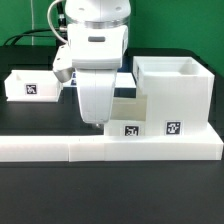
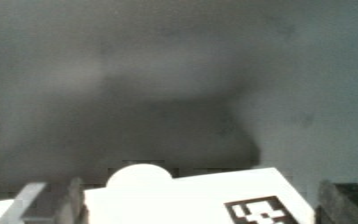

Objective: Assemble drawer

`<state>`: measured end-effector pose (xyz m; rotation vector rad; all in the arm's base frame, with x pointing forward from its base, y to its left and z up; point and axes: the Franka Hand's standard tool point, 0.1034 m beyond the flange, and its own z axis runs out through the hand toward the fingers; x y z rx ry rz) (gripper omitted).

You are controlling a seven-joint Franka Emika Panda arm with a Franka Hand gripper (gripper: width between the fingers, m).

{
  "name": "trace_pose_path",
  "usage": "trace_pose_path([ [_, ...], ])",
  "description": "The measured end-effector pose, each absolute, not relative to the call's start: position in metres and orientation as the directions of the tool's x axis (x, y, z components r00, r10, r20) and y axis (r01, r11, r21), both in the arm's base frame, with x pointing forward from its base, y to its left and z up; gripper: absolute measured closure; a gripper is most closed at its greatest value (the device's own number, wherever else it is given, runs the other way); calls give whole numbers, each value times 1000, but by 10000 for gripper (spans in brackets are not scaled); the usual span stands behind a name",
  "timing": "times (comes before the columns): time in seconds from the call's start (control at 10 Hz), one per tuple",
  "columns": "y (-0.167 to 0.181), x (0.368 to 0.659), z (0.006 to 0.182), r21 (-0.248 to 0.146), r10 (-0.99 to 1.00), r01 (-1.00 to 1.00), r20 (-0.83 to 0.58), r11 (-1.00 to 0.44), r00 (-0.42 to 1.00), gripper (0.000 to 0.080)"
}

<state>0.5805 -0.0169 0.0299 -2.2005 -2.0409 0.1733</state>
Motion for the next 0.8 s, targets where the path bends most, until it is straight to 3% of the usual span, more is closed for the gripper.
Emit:
trace_pose_path([
  [0.7, -18, 580, 30, -174, 996, 981, -30, -90, 87, 151],
  [0.8, -22, 583, 31, -173, 1000, 985, -11, -21, 19, 151],
])
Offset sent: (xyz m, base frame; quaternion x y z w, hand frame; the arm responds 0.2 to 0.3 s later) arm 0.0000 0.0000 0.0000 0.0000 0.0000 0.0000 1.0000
